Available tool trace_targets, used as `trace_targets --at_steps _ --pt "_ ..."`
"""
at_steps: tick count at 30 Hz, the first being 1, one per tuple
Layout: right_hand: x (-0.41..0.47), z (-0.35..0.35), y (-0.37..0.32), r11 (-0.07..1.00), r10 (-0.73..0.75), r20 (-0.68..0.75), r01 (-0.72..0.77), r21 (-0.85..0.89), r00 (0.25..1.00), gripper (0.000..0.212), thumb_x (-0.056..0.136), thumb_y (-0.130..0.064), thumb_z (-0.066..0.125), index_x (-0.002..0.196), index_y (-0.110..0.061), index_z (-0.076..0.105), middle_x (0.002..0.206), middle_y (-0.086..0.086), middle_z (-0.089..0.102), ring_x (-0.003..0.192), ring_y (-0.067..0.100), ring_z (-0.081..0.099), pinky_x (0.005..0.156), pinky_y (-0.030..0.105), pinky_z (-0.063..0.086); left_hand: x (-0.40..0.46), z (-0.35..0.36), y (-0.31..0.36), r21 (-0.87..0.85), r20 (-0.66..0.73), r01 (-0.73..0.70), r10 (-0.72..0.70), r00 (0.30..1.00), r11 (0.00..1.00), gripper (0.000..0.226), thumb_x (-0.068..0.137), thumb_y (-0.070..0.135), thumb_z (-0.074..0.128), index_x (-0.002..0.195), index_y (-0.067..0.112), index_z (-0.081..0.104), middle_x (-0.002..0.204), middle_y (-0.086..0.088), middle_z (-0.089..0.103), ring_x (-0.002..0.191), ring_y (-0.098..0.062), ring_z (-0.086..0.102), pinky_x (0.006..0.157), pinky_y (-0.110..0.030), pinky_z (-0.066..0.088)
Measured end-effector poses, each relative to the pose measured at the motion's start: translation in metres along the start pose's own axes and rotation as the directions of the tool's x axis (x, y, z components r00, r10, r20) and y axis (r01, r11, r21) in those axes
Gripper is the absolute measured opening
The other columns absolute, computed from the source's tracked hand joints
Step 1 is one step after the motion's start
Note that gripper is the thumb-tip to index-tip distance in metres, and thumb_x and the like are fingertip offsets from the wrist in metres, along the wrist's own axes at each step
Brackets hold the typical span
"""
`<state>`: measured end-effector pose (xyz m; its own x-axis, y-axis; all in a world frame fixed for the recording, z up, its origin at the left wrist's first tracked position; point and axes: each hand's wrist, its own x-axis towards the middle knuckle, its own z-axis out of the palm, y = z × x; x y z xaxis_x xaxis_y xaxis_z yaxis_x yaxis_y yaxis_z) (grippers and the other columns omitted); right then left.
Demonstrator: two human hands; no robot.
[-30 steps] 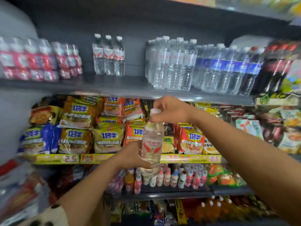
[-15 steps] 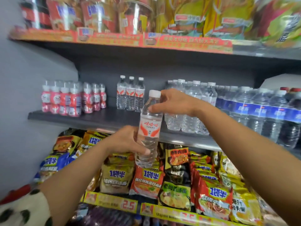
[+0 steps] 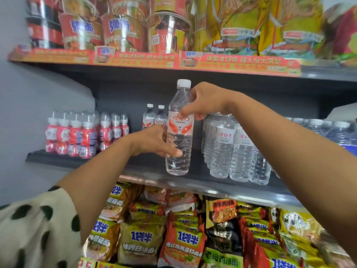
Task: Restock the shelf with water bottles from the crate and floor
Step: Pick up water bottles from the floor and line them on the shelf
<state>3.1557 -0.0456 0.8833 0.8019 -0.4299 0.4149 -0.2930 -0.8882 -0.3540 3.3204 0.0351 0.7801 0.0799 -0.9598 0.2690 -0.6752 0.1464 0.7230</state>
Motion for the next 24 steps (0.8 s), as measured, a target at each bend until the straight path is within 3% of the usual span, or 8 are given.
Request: trace_targets --at_steps 7,10,12,16,19,24 --pt "0.060 0.029 0.035 0.990 0.136 -0.037 -0.134 0.053 0.990 0.031 0.072 -0.018 0.080 0.092 0.004 0.070 0.085 0.011 0.074 0.065 0.014 0.068 0.060 0.025 0.057 0.052 -0.017 -0.048 -0.031 0.011 0.055 -0.055 0.998 0.998 0.040 0.078 0.014 0.078 0.115 0.012 0.062 0.109 -0.002 0.072 0.106 -0.018 0.066 0.097 -0.040 0.051" --pt "0.080 0.044 0.054 0.981 0.178 0.008 -0.178 0.074 0.984 0.020 0.074 -0.013 0.078 0.087 0.000 0.070 0.084 0.009 0.074 0.062 0.010 0.067 0.058 0.023 0.056 0.071 -0.013 -0.069 -0.046 0.011 0.085 -0.085 0.996 0.995 0.036 0.080 0.011 0.076 0.113 0.012 0.064 0.108 -0.002 0.072 0.106 -0.018 0.066 0.096 -0.037 0.051" --pt "0.092 0.052 0.065 0.978 0.199 0.033 -0.200 0.063 0.980 0.014 0.075 -0.012 0.078 0.081 -0.005 0.068 0.081 0.005 0.073 0.059 0.007 0.066 0.054 0.020 0.054 0.084 -0.010 -0.080 -0.047 0.015 0.097 -0.097 0.995 0.994 0.031 0.081 0.010 0.075 0.110 0.011 0.064 0.104 -0.002 0.072 0.104 -0.018 0.066 0.093 -0.033 0.052" --pt "0.122 0.065 0.086 0.971 0.232 0.061 -0.235 0.050 0.971 0.030 0.073 -0.014 0.080 0.096 0.001 0.068 0.091 0.009 0.073 0.080 0.020 0.071 0.070 0.029 0.060 0.110 -0.007 -0.103 -0.072 0.017 0.097 -0.096 0.995 0.993 0.024 0.082 0.005 0.073 0.101 0.016 0.063 0.095 0.004 0.071 0.091 -0.008 0.067 0.080 -0.022 0.055" --pt "0.142 0.071 0.102 0.969 0.234 0.078 -0.239 0.063 0.969 0.023 0.074 -0.013 0.080 0.090 -0.007 0.065 0.089 0.005 0.071 0.075 0.014 0.069 0.061 0.022 0.058 0.129 -0.009 -0.114 -0.094 0.007 0.094 -0.094 0.996 0.991 0.023 0.083 0.001 0.071 0.096 0.018 0.062 0.087 0.010 0.070 0.077 0.004 0.066 0.067 -0.011 0.051" --pt "0.166 0.077 0.123 0.956 0.269 0.071 -0.275 0.102 0.961 0.022 0.076 -0.011 0.078 0.077 -0.013 0.057 0.078 0.000 0.065 0.067 0.009 0.063 0.050 0.016 0.052 0.161 -0.013 -0.131 -0.045 -0.016 0.127 -0.127 0.992 0.991 0.034 0.081 0.008 0.074 0.113 0.013 0.063 0.110 -0.001 0.070 0.105 -0.016 0.065 0.094 -0.032 0.051"
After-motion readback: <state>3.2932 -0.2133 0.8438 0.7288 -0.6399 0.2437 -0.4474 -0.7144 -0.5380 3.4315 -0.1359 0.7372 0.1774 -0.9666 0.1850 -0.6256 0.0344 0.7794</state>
